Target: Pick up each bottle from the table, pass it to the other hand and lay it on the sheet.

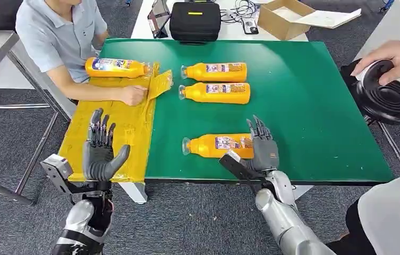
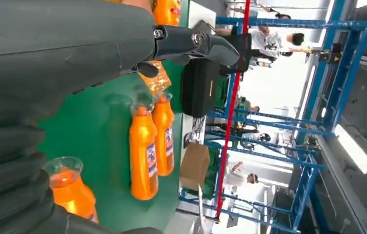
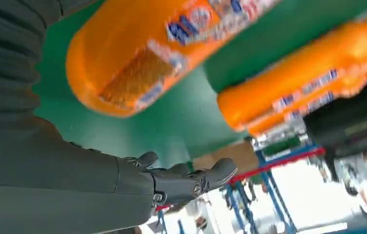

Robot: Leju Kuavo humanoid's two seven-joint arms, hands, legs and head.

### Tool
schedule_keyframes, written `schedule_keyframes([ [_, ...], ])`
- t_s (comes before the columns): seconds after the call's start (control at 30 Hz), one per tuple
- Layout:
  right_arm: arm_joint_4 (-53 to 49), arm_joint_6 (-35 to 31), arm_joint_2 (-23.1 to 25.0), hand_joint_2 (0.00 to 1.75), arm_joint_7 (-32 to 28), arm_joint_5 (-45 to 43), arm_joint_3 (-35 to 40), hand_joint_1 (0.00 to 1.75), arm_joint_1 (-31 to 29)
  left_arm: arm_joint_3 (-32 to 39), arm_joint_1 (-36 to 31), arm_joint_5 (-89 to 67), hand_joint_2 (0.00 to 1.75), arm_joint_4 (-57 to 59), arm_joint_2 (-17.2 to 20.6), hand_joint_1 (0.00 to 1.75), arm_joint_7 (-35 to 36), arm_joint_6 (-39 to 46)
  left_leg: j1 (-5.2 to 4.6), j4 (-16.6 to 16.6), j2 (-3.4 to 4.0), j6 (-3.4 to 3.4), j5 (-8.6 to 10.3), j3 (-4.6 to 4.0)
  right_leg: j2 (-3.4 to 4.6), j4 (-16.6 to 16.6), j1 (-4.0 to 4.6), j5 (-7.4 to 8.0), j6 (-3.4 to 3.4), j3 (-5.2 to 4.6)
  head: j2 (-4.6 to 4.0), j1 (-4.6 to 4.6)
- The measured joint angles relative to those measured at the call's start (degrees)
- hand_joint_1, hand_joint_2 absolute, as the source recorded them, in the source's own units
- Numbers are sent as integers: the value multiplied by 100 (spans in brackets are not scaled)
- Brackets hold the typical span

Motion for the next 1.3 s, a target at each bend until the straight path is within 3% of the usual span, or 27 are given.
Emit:
schedule_keyframes([
  [0.33,725,704,9,175,225,-4,164,0,-298,-149,-204,-15,175,136,-33,0,-41,42,0,0,2,0,-2,-1,0,-1,-1,0,0,-1,0,0],
  [0.53,867,529,-4,175,907,518,424,0,-385,-217,-198,-59,175,123,-46,0,-35,39,0,0,0,0,-1,0,0,-1,-1,0,0,-1,0,0],
  [0.73,946,451,-28,175,1179,712,574,0,-439,-243,-195,-66,175,120,-46,0,-7,39,0,0,0,0,-1,0,0,-1,-1,-1,0,-1,0,0],
  [0.93,1042,271,-72,175,2039,1182,756,0,-546,-236,-167,-46,175,61,-46,0,100,37,0,0,0,0,-1,-1,0,-1,-2,0,0,0,0,0],
  [1.3,1199,691,-90,175,2267,1126,804,0,-675,-225,-144,22,175,26,-46,0,188,4,0,0,2,0,-1,3,1,-1,0,0,0,0,0,0],
])
